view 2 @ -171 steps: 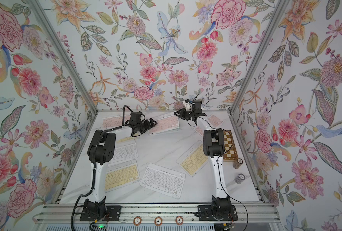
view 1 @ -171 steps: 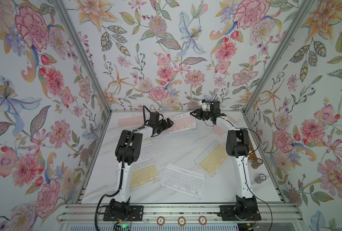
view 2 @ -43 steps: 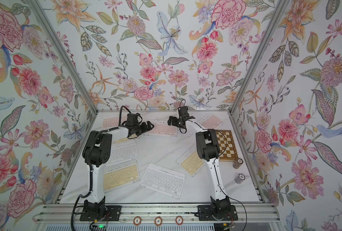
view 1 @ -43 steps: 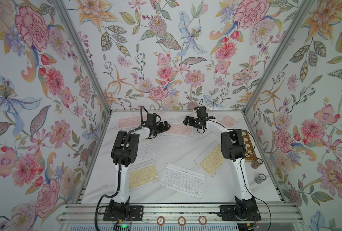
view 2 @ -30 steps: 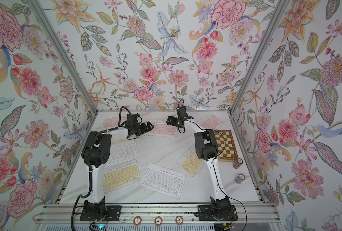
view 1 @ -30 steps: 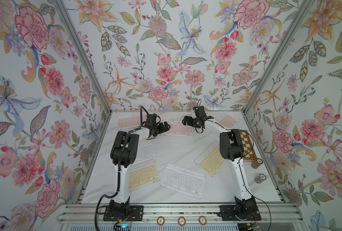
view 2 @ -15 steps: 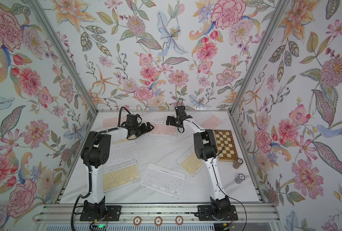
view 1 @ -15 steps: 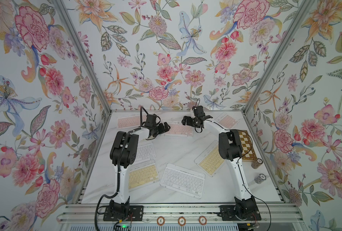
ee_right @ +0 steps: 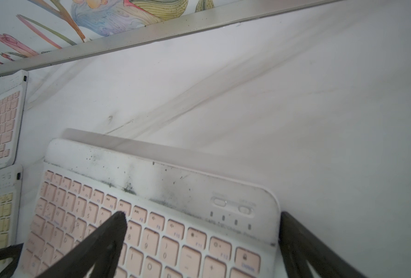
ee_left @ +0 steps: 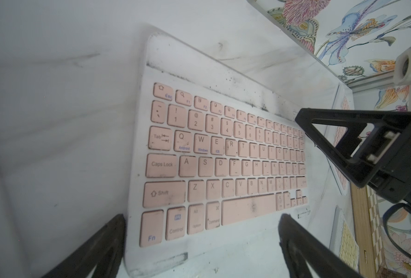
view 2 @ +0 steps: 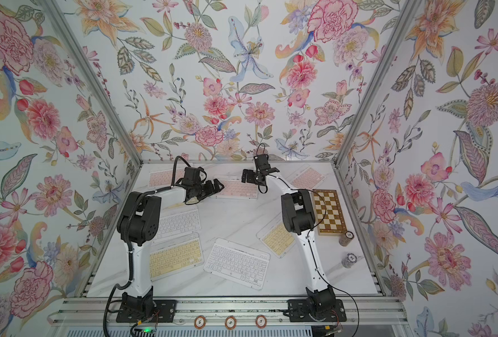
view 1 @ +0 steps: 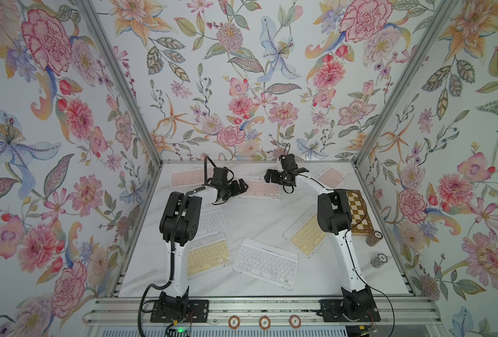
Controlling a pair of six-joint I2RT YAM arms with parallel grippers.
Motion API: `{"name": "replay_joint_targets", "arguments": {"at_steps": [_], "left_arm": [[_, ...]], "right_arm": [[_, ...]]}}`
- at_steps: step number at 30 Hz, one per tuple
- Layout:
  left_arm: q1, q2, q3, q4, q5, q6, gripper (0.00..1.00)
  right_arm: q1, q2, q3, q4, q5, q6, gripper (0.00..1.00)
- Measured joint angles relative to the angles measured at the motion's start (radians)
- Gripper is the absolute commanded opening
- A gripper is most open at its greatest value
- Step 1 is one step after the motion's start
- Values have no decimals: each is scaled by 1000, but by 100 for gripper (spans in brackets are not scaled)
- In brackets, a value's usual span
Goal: Stack the numeric keypads
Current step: Adjust the numeric keypads at the center of the board.
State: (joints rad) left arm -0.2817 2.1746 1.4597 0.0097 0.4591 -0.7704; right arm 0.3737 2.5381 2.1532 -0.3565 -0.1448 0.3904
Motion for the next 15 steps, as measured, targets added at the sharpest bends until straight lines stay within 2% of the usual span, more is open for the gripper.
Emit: {"name": "replay_joint_targets", "arguments": {"at_steps": [15], "left_arm": [[-5, -8, -7, -10, 0, 0, 99]], "right_arm": [[5, 4, 45, -22, 4, -13, 99]]}}
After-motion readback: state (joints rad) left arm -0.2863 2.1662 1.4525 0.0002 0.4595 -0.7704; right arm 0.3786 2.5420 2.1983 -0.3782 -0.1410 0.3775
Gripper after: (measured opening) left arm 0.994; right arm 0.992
